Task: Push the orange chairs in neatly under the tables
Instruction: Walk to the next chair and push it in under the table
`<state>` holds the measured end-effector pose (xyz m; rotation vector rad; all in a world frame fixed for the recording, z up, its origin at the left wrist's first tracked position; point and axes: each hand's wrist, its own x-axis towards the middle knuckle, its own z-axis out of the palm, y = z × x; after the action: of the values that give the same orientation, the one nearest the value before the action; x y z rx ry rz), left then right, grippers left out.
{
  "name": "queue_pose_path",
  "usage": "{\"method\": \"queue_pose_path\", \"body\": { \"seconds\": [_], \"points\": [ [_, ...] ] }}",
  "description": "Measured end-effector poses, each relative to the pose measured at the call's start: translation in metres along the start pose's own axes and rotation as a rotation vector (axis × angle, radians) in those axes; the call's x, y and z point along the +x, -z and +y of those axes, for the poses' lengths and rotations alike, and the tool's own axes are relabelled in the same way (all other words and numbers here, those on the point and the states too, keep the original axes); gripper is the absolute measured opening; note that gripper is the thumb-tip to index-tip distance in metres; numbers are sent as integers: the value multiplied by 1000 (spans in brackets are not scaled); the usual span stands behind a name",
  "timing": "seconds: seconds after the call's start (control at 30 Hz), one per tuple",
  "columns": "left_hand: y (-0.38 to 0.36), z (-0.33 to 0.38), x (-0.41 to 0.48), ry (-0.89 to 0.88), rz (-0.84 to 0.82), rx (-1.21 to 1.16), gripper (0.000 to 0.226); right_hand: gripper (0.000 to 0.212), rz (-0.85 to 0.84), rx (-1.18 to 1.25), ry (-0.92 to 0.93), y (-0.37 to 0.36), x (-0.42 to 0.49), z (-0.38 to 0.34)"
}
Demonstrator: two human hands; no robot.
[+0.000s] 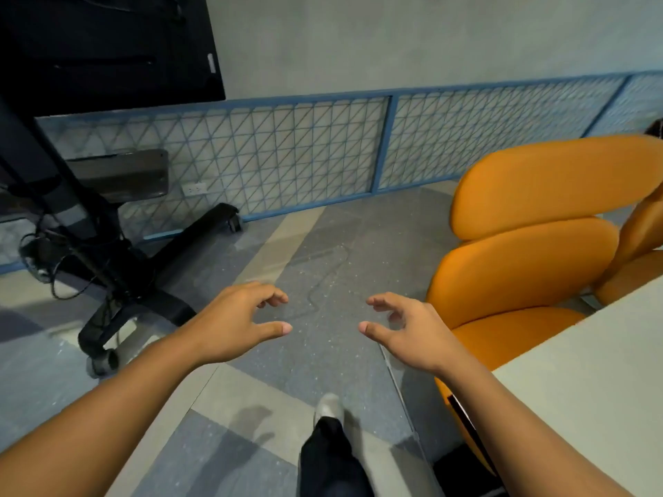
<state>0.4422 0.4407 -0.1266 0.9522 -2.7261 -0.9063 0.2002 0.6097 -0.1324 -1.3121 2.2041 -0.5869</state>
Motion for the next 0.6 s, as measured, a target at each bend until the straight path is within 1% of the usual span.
{"method": "queue_pose_path", "body": {
  "seconds": [0.17, 0.37, 0.6],
  "points": [
    [14, -15, 100, -26, -36, 6, 43, 56, 25, 28, -15, 19, 95, 11],
    [42, -23, 230, -9, -57, -16, 40, 60, 13, 102, -11, 49, 212, 20],
    [70, -19, 349, -49, -85, -14, 42, 64, 42, 120, -48, 88, 301, 25]
  ]
}}
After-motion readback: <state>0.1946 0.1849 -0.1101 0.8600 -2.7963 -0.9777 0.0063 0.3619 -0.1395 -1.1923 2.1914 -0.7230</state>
